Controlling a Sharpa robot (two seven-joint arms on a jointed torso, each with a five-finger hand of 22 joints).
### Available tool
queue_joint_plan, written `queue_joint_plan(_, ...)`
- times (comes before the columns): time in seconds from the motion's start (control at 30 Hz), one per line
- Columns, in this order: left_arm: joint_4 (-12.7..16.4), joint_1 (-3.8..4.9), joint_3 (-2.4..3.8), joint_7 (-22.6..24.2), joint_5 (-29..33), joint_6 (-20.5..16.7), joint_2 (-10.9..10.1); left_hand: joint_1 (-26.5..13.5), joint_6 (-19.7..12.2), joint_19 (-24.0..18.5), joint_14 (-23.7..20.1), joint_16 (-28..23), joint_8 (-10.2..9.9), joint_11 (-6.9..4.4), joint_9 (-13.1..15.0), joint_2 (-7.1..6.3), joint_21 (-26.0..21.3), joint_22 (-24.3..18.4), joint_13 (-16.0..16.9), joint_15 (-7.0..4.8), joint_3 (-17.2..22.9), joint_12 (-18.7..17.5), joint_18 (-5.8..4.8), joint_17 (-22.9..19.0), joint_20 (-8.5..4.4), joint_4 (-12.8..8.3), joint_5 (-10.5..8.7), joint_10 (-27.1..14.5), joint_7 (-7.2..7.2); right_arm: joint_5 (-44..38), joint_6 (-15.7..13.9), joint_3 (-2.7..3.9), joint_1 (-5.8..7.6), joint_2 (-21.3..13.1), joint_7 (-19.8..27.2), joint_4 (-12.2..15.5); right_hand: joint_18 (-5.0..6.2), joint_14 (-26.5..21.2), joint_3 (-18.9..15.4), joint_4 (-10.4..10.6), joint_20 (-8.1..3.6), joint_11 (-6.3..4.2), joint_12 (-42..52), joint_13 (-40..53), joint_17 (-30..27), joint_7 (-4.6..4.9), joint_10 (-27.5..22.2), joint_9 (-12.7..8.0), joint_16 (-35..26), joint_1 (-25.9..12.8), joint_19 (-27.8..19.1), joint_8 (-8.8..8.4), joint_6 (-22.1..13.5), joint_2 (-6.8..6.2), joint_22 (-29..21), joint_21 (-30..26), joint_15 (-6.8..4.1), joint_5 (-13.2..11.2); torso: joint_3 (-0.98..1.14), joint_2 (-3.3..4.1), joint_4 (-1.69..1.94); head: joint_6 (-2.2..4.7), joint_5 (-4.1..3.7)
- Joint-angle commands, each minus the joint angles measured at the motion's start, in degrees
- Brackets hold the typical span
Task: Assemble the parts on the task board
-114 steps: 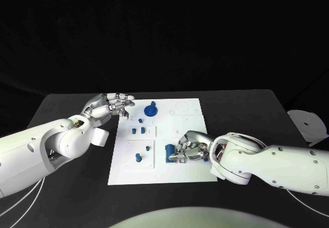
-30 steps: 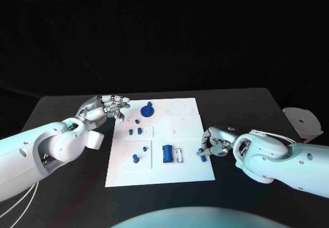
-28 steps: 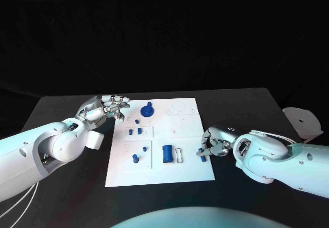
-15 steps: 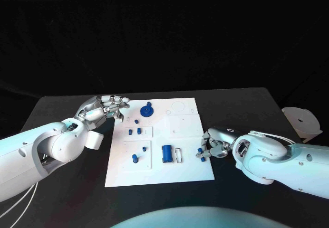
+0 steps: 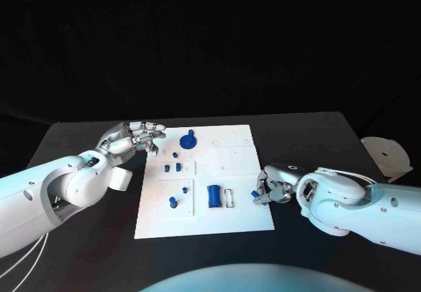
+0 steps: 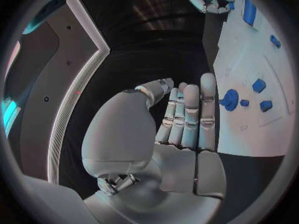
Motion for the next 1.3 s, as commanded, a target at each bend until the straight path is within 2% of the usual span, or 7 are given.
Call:
queue_joint_plan(0.03,0.15,0.01,0.03,0.17,-0.16,0.95,0.04,-0.19,-0.26,0.45,-0.35,-0.28,0.34,-0.10,0.06,0.21,0.10,0.01,0.05,0.17,0.09,0.36,0.86,-0.04,0.15,0.09,0.32,-0.49,0.05,-0.91,3.96,-0.50,-0.67,0.26,-1.03,-0.16,-0.06,4.50,1.98,-0.60,-0.44,-0.65,-0.18,-5.23,7.84,-0.33,0.05,-0.60,-0.28,4.20,0.90,-0.81,0.50,2.00,10.50,-0.05,-0.61,-1.22,-0.01,0.00,-0.07,0.00,0.01)
queue_joint_plan(0.2,0.14,0.01,0.03,0.17,-0.17,0.99,0.05,-0.19,-0.26,0.45,-0.35,-0.28,0.34,-0.10,0.06,0.21,0.10,0.01,0.05,0.17,0.09,0.36,0.86,-0.04,0.15,0.09,0.32,-0.49,0.05,-0.96,2.18,-0.51,-0.73,0.54,-0.90,-0.12,-0.08,4.53,9.30,-2.37,-0.96,-0.91,-0.44,-5.19,8.01,-0.46,-0.13,-1.21,-0.25,10.00,0.98,-1.98,0.18,3.17,10.64,-0.03,-1.05,-2.00,0.01,-0.02,0.00,0.02,-0.03)
queue_joint_plan(0.3,0.14,0.01,0.03,0.17,-0.18,0.98,0.05,-0.19,-0.27,0.45,-0.35,-0.28,0.36,-0.10,0.07,0.22,0.10,0.01,0.06,0.17,0.10,0.36,0.86,-0.04,0.15,0.09,0.32,-0.50,0.05,-0.77,1.00,-0.51,-0.75,0.70,-0.72,-0.08,-0.13,4.54,16.54,-1.91,-0.73,-0.75,-0.66,-5.23,8.07,0.15,-0.03,-0.74,-0.26,9.54,1.03,-1.96,-0.56,1.48,10.77,-0.03,-0.54,-1.48,0.02,0.01,0.04,0.06,-0.01)
queue_joint_plan(0.33,0.14,0.01,0.03,0.16,-0.18,0.97,0.05,-0.21,-0.30,0.47,-0.35,-0.28,0.44,-0.10,0.11,0.24,0.10,0.00,0.08,0.17,0.12,0.40,0.86,-0.03,0.16,0.10,0.33,-0.57,0.05,-0.66,0.61,-0.51,-0.75,0.74,-0.65,-0.05,-0.10,4.56,25.65,-0.99,-0.50,-0.52,-0.81,-5.24,8.17,0.81,0.06,0.13,-0.24,6.65,1.06,-1.29,-0.54,-2.38,10.91,-0.07,-0.01,-1.73,0.02,0.02,0.04,0.07,-0.01)
queue_joint_plan(0.43,0.14,0.01,0.03,0.15,-0.19,0.97,0.05,-0.21,-0.30,0.47,-0.35,-0.28,0.44,-0.10,0.11,0.24,0.10,0.00,0.08,0.17,0.12,0.40,0.86,-0.03,0.16,0.10,0.33,-0.57,0.05,0.06,-0.76,-0.51,-0.75,0.84,-0.33,0.15,-0.12,4.57,38.53,-2.55,-0.33,-0.34,-0.70,-5.06,8.20,0.45,0.36,1.56,-0.27,1.11,1.13,-0.18,-0.87,-6.60,11.09,-0.12,-0.27,-1.65,0.00,0.00,0.02,0.14,0.06)
queue_joint_plan(0.57,0.13,0.01,0.03,0.10,-0.21,0.97,0.04,-0.21,-0.30,0.47,-0.35,-0.28,0.44,-0.10,0.11,0.24,0.10,0.00,0.08,0.17,0.12,0.40,0.86,-0.03,0.16,0.10,0.33,-0.57,0.05,1.97,-2.94,-0.49,-0.66,0.86,0.38,0.71,-0.13,4.60,47.63,-7.14,-0.27,-0.18,-0.60,-4.88,8.30,0.44,0.63,3.41,-0.26,-6.08,1.21,1.29,-1.39,-8.96,11.29,-0.20,-0.22,-1.61,0.00,0.00,-0.01,0.14,0.17)
queue_joint_plan(1.3,0.26,0.00,0.02,-0.28,-0.29,1.24,0.19,-0.19,-0.36,0.50,-0.36,-0.28,0.50,-0.09,0.14,0.26,0.10,0.00,0.10,0.18,0.17,0.44,0.87,-0.02,0.16,0.08,0.33,-0.65,0.05,12.47,-8.36,-0.44,0.21,5.76,3.36,0.47,0.02,4.57,49.71,-10.46,-0.31,-0.32,-0.71,-4.84,8.14,0.14,0.66,4.73,-0.36,-12.84,1.00,2.19,-1.68,-9.92,11.24,-1.07,-0.34,-1.03,-0.06,0.02,0.05,0.18,0.15)
